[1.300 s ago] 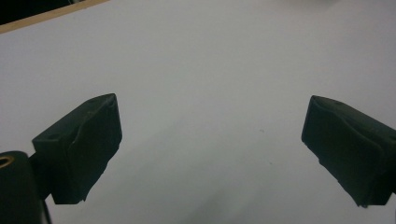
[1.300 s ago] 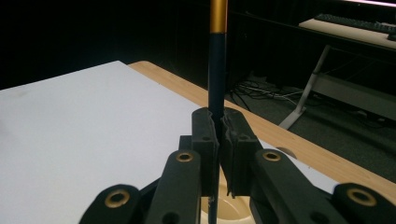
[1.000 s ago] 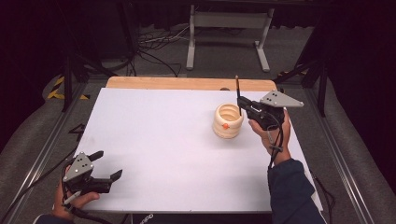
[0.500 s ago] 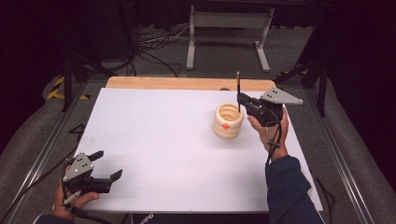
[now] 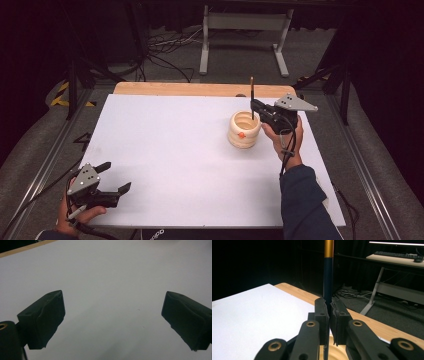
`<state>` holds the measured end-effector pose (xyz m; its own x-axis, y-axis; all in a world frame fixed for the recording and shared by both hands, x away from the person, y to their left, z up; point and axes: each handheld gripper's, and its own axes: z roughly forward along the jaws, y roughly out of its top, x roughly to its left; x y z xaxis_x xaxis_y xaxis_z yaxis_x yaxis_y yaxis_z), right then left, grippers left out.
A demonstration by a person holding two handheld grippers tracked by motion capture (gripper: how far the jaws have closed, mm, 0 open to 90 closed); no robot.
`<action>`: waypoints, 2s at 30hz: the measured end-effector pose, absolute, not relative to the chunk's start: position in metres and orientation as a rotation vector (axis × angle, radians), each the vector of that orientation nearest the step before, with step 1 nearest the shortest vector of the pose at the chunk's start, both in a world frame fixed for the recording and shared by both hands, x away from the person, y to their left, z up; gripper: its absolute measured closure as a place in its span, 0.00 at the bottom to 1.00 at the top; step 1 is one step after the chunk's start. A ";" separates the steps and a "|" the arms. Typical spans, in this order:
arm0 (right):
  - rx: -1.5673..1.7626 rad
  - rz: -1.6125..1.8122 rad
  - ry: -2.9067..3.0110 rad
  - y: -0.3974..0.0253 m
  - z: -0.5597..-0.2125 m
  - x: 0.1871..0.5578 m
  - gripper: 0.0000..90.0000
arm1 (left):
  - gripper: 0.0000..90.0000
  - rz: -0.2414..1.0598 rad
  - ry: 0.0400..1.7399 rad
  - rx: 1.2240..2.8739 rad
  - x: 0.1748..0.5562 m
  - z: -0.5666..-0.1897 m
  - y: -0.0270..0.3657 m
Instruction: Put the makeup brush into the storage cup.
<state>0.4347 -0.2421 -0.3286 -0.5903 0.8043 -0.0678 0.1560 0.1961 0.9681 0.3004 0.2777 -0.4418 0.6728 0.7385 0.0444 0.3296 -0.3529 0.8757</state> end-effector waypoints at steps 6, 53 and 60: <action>0.921 1.434 1.888 -0.240 -0.338 0.440 0.94 | 0.06 0.550 0.828 1.947 0.300 -0.442 0.278; 1.015 1.430 1.938 -0.248 -0.389 0.446 0.94 | 0.06 0.533 0.821 1.958 0.299 -0.443 0.278; 1.012 1.431 1.940 -0.248 -0.389 0.446 0.94 | 0.06 0.532 0.821 1.959 0.299 -0.443 0.279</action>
